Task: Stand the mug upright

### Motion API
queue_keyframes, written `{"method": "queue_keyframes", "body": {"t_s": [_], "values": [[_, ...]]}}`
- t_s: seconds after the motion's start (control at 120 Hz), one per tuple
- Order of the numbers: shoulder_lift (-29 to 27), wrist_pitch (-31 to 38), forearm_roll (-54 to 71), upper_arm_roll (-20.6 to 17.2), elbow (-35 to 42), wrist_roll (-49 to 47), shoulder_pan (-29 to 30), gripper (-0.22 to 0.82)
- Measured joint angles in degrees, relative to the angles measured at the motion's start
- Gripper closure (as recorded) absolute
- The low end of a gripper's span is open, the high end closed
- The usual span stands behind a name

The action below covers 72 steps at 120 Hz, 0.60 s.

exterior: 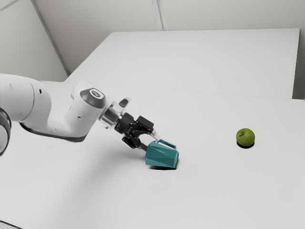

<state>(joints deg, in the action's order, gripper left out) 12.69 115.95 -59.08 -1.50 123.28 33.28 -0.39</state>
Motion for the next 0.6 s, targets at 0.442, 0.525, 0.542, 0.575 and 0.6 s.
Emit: {"method": "queue_keyframes", "body": {"t_s": [0.442,0.525,0.542,0.575,0.6], "values": [[1.20,-1.84,-5.53,-1.40,0.01,9.71,0.66,0.58],[0.99,-2.20,-5.45,-1.43,-0.23,10.88,0.67,0.66],[0.96,-2.26,-5.41,-1.45,-0.27,11.10,0.67,0.67],[0.93,-2.36,-5.36,-1.47,-0.34,11.52,0.66,0.69],[0.90,-2.43,-5.31,-1.46,-0.39,11.81,0.66,0.71]]}}
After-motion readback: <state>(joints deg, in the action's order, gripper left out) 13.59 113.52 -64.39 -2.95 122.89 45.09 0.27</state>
